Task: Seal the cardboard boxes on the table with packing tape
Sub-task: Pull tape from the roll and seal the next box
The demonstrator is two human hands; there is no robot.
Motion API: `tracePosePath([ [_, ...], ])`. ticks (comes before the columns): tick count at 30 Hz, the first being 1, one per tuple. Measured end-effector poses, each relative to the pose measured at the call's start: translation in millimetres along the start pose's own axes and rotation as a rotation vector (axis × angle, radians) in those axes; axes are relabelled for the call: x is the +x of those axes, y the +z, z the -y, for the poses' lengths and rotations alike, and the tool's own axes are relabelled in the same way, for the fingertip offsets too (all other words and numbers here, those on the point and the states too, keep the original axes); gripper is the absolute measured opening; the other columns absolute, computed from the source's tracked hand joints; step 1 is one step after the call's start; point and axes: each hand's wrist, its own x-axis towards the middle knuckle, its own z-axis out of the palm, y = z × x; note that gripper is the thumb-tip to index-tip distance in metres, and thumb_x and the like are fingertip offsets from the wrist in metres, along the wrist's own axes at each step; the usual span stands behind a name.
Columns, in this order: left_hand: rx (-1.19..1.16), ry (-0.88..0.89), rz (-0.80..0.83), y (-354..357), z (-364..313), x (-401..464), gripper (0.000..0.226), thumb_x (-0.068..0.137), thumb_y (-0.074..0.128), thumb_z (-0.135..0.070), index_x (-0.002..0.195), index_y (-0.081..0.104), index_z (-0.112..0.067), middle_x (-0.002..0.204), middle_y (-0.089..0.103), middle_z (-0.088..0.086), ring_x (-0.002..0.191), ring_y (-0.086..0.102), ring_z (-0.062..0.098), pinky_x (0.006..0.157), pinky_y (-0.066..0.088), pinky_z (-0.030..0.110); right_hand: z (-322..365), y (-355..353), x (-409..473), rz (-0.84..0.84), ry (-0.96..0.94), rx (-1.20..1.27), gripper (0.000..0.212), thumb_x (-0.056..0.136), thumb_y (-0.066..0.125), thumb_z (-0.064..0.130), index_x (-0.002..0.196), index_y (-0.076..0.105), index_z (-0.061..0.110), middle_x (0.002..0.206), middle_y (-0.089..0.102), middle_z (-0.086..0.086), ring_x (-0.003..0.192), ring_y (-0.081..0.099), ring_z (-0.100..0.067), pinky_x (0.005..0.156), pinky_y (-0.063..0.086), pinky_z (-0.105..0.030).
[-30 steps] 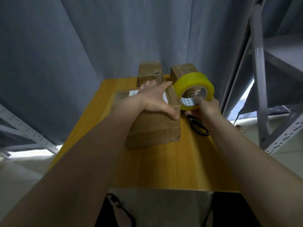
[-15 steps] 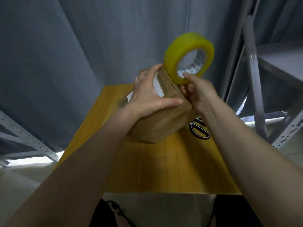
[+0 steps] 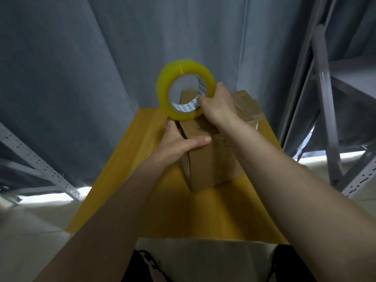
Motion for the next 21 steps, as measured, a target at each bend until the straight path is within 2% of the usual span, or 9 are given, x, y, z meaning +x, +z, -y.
tracePosePath([
  [2, 0.001, -0.019, 0.024, -5.5, 4.3, -0.8, 0.125, 0.043, 0.087, -0.056, 0.146, 0.023, -0.024, 0.141, 0.044, -0.005, 0.127, 0.047, 0.014, 0.109, 0.04, 0.039, 3.2, 7.0, -1.6, 0.023, 0.022, -0.036, 0.038, 0.091, 0.058, 0.025, 0.123, 0.049, 0.005, 0.127, 0.057, -0.014, 0.117, 0.054, -0.033, 0.089, 0.043, -0.036],
  [4, -0.012, -0.011, 0.042, -8.5, 9.7, -0.2, 0.118, 0.05, 0.089, -0.047, 0.146, 0.024, -0.025, 0.138, 0.047, -0.01, 0.122, 0.05, 0.008, 0.106, 0.042, 0.032, 5.0, 8.6, -0.2, 0.037, 0.049, -0.054, 0.04, 0.086, 0.065, 0.027, 0.118, 0.058, 0.004, 0.121, 0.062, -0.014, 0.112, 0.059, -0.032, 0.088, 0.049, -0.038],
  [7, -0.046, 0.032, 0.049, -11.7, 12.9, 1.8, 0.111, 0.052, 0.09, -0.043, 0.143, 0.029, -0.025, 0.124, 0.051, -0.02, 0.104, 0.052, -0.017, 0.081, 0.042, 0.003, 8.4, 3.7, 1.8, 0.029, 0.065, -0.054, 0.04, 0.081, 0.071, 0.03, 0.11, 0.064, 0.005, 0.113, 0.067, -0.015, 0.105, 0.063, -0.033, 0.089, 0.053, -0.044],
  [8, -0.041, 0.043, 0.052, -12.6, 12.8, 2.6, 0.109, 0.051, 0.091, -0.044, 0.141, 0.032, -0.025, 0.12, 0.051, -0.024, 0.097, 0.051, -0.024, 0.074, 0.041, -0.002, 8.9, 1.1, 3.0, 0.027, 0.068, -0.056, 0.037, 0.082, 0.07, 0.031, 0.108, 0.064, 0.005, 0.111, 0.067, -0.015, 0.102, 0.064, -0.034, 0.087, 0.054, -0.046],
  [10, -0.028, 0.041, 0.056, -13.4, 12.9, 3.2, 0.112, 0.047, 0.09, -0.052, 0.14, 0.034, -0.027, 0.122, 0.052, -0.025, 0.101, 0.05, -0.023, 0.078, 0.042, 0.001, 8.0, -5.4, 5.7, 0.017, 0.08, -0.064, 0.03, 0.084, 0.066, 0.029, 0.102, 0.062, 0.006, 0.102, 0.067, -0.014, 0.085, 0.068, -0.035, 0.078, 0.057, -0.048],
  [12, -0.023, 0.035, 0.059, -14.2, 14.5, 2.2, 0.128, 0.042, 0.088, -0.059, 0.148, 0.024, -0.029, 0.139, 0.048, -0.016, 0.123, 0.047, -0.007, 0.1, 0.042, 0.019, 5.2, -14.9, 8.9, -0.018, 0.106, -0.053, 0.027, 0.084, 0.064, 0.026, 0.101, 0.061, 0.006, 0.098, 0.067, -0.013, 0.073, 0.07, -0.034, 0.072, 0.059, -0.049],
  [13, -0.023, 0.035, 0.055, -15.0, 15.1, 0.7, 0.134, 0.04, 0.088, -0.062, 0.151, 0.018, -0.032, 0.146, 0.043, -0.013, 0.131, 0.042, 0.001, 0.108, 0.039, 0.029, 3.4, -21.5, 10.6, -0.05, 0.115, -0.061, 0.028, 0.084, 0.063, 0.026, 0.104, 0.062, 0.006, 0.101, 0.068, -0.014, 0.077, 0.07, -0.035, 0.075, 0.058, -0.049],
  [15, -0.035, 0.035, 0.047, -16.9, 16.1, -2.4, 0.139, 0.038, 0.086, -0.065, 0.152, 0.012, -0.035, 0.15, 0.037, -0.013, 0.136, 0.036, 0.005, 0.113, 0.034, 0.036, -1.4, -38.5, 15.6, -0.149, 0.111, -0.133, 0.033, 0.084, 0.061, 0.026, 0.11, 0.062, 0.006, 0.111, 0.066, -0.016, 0.098, 0.065, -0.037, 0.085, 0.055, -0.049],
  [21, -0.053, 0.08, 0.114, -14.0, 9.9, -0.6, 0.125, 0.046, 0.089, -0.054, 0.147, 0.015, -0.052, 0.141, 0.039, -0.02, 0.129, 0.038, -0.004, 0.1, 0.037, 0.017, -16.6, -76.7, 23.5, -0.261, 0.059, -0.194, 0.035, 0.089, 0.057, 0.031, 0.115, 0.063, 0.009, 0.118, 0.064, -0.019, 0.105, 0.062, -0.042, 0.088, 0.053, -0.052],
])
